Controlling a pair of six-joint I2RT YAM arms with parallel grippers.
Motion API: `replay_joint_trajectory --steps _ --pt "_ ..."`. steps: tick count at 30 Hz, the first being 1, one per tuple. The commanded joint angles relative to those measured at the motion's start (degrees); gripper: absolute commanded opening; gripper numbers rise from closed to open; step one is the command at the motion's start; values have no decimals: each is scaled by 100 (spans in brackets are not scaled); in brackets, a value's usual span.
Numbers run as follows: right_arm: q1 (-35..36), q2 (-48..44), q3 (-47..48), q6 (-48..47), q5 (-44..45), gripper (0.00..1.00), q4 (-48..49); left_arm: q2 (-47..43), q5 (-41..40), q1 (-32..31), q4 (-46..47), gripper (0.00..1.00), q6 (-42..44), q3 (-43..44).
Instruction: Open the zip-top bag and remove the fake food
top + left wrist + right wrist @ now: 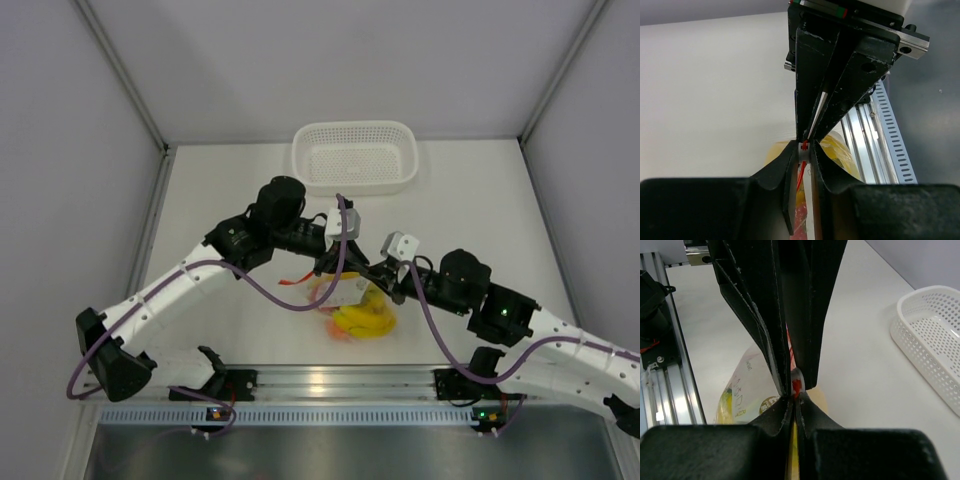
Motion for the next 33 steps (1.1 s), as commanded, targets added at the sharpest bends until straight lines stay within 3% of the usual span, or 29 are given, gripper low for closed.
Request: replay_joint_trajectory --steps 1,3,5,14,18,33 --pt "-53 -110 233 77 28 0 398 9 104 -15 202 20 49 -23" --pt "-62 -137 215 130 37 0 442 9 147 -15 202 17 57 -67" --pt "-62 -224 180 209 195 0 539 9 78 -15 202 0 101 -120" --pt "-115 -663 22 473 968 0 495 123 -406 117 -88 0 461 -103" --pt "-141 -813 65 631 1855 0 180 220 -485 275 -299 0 619 -41" --pt "-185 -1622 206 842 4228 0 -595 792 -124 1777 -941 0 1077 47"
